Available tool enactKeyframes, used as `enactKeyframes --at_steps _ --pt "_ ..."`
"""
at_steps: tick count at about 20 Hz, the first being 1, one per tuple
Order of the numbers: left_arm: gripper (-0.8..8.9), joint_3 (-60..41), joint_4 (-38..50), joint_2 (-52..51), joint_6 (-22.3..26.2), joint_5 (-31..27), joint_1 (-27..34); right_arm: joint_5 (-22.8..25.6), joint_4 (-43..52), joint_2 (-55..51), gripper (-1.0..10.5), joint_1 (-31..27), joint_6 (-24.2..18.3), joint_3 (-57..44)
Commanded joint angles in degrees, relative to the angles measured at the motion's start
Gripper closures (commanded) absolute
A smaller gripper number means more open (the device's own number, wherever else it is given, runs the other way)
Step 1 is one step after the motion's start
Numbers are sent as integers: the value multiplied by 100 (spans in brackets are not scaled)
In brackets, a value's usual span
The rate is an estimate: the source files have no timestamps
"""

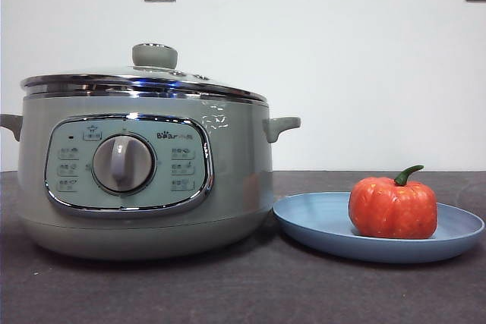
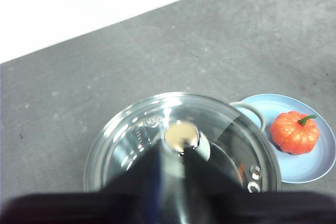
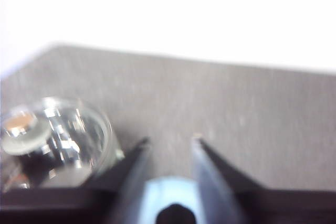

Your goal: Take the pumpkin out from the steamer,put the pumpkin in the blue plate,close the lid

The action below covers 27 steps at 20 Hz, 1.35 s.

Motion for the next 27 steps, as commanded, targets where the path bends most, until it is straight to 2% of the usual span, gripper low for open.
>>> enactKeyframes --at_steps 1,5,7,10,27 --pt "822 -1043 658 -752 44 -44 -24 -11 605 -612 964 15 -68 -822" --pt "822 -2201 1285 -1814 20 -142 -24 -315 1202 -1296 964 15 -24 -1641" --pt "822 -2520 1333 -2225 -109 -136 -24 -299 1237 -1451 963 13 133 -1829" --pt "817 -2564 1060 -2435 -426 -214 -17 -260 1239 -1421 963 13 343 -1832" --pt "817 -2559 542 -2457 -385 -153 -20 -260 136 -1412 963 2 317 -1832"
